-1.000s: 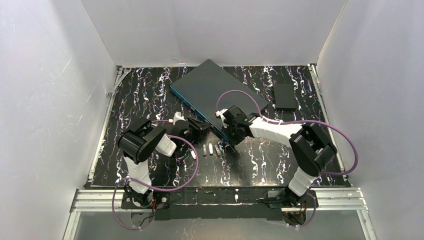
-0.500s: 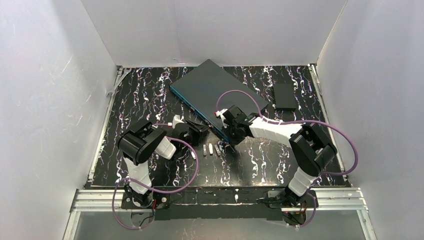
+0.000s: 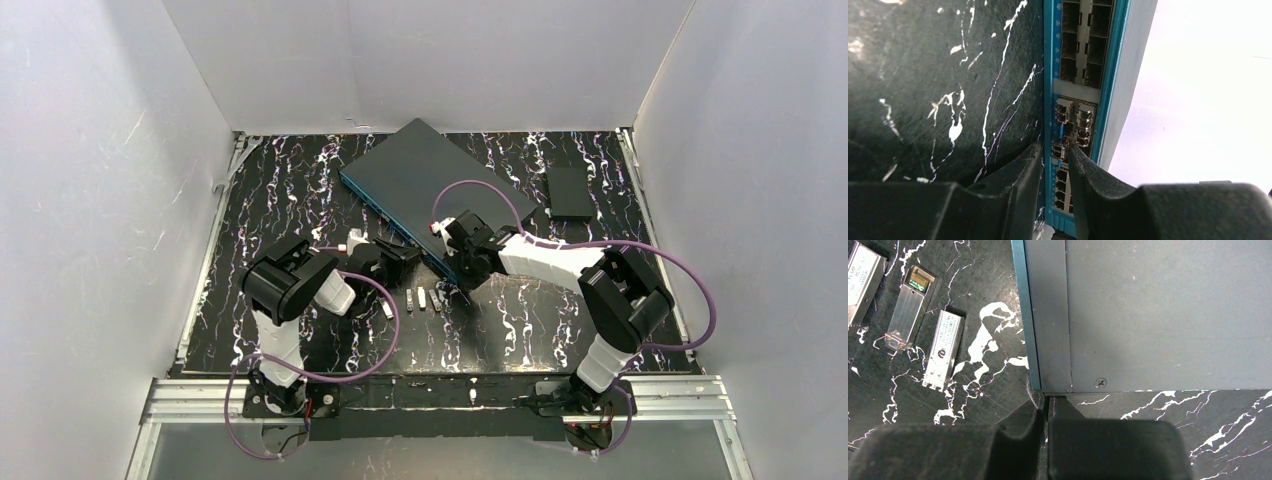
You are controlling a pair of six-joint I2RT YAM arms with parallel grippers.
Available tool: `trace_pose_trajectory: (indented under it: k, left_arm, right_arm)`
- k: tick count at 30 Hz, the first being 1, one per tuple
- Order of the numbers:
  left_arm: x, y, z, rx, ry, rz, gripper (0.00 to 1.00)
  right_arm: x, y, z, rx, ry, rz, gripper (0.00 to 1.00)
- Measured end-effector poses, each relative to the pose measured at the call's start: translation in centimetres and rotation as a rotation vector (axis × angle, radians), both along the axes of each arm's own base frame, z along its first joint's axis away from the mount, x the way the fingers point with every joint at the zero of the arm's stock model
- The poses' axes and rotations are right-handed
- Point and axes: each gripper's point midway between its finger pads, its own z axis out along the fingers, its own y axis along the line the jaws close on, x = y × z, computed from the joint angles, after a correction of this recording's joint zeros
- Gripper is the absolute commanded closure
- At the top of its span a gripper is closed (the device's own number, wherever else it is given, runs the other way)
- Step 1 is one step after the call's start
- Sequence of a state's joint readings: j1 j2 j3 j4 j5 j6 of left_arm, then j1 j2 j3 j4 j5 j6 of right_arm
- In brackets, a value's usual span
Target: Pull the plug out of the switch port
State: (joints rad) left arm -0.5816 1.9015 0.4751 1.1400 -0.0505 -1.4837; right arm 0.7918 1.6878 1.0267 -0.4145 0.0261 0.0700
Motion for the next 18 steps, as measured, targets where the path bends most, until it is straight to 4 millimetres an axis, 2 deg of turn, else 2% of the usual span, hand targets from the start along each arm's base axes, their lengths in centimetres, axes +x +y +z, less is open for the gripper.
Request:
trace_pose_trajectory:
  k: [11,14,18]
  left_arm:
    - [0.16,-0.73,-0.18,-0.015,0.008,-0.030,0.77]
    - [0.20,-0.71,-0.23,-0.028,0.019,-0.020,0.83]
    - [0.46,-0.75,0.00,-0.048,0.021,-0.005,0.99]
  right_arm:
    - [0.01,-0.01,0.00,-0.001,-0.001,0.002,0.99]
    - [0.00,0.00,0.00,0.000,-0.001,0.003,0.99]
    - [0.00,0.00,0.00,0.000,0.000,0.003,0.99]
